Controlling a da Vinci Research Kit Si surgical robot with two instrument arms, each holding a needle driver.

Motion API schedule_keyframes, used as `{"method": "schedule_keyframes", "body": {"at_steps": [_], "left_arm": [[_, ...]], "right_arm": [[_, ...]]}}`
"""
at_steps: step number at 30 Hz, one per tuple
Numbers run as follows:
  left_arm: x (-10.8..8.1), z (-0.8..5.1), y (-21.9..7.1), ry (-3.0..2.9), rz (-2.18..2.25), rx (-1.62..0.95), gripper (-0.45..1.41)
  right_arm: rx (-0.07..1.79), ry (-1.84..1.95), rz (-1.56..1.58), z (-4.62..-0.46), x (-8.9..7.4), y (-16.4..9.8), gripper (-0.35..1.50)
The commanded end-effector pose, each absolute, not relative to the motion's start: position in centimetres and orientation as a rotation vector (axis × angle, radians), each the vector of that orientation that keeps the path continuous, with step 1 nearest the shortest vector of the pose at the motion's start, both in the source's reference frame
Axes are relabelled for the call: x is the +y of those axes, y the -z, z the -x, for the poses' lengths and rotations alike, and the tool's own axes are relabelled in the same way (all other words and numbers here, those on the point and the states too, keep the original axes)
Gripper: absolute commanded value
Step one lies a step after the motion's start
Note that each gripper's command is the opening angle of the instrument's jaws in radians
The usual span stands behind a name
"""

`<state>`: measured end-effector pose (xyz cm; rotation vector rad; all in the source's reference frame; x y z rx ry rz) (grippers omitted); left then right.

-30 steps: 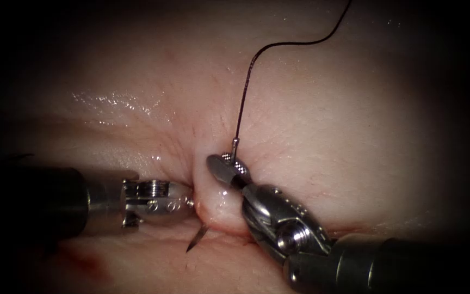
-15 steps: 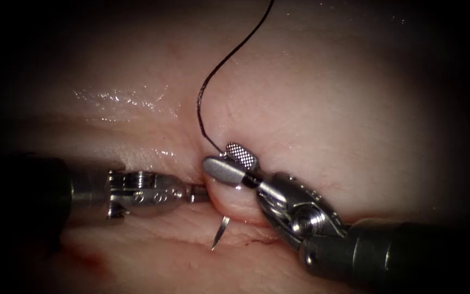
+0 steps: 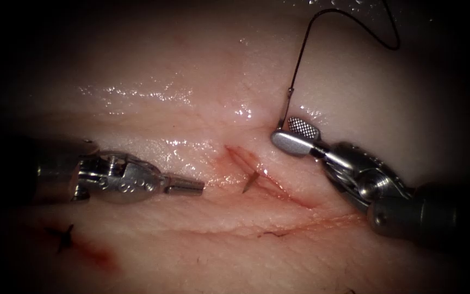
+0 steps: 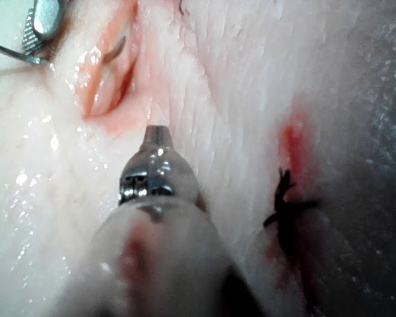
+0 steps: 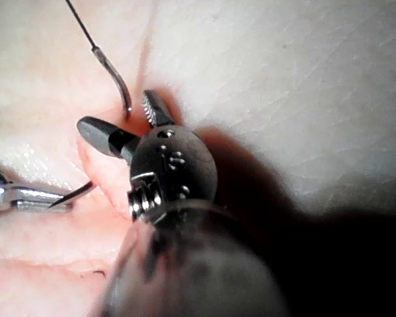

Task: Wound Closure

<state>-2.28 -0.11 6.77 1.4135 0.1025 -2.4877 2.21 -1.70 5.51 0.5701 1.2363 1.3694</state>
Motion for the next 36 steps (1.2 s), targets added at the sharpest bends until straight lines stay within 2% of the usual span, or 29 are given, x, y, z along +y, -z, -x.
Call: {"method": "schedule_keyframes", "body": {"at_steps": [1, 6, 8, 16, 23, 30, 36], "left_arm": [[-0.13, 2.35, -6.85, 2.461, -1.432, 0.090, -0.42], [-0.03, 2.47, -6.90, 2.339, -1.530, 0.057, -0.08], [0.04, 2.53, -6.92, 2.294, -1.575, 0.051, 0.14], [0.13, 2.73, -6.82, 2.209, -1.679, 0.038, 0.36], [0.18, 2.83, -6.82, 2.185, -1.696, 0.042, 0.34], [0.30, 2.89, -6.89, 2.198, -1.705, 0.059, 0.46], [0.31, 3.01, -6.88, 2.212, -1.709, 0.054, 0.39]], "right_arm": [[1.241, -1.366, -0.570, -2.23, -1.69, -5.60, 1.21], [1.250, -1.355, -0.563, -2.19, -1.68, -5.65, 1.16], [1.255, -1.352, -0.561, -2.19, -1.70, -5.67, 1.15], [1.244, -1.357, -0.573, -2.15, -1.75, -5.83, 1.11], [1.241, -1.367, -0.567, -2.08, -1.77, -5.88, 1.08], [1.238, -1.365, -0.569, -2.08, -1.78, -5.88, 0.99], [1.238, -1.365, -0.570, -2.09, -1.79, -5.87, 0.94]]}}
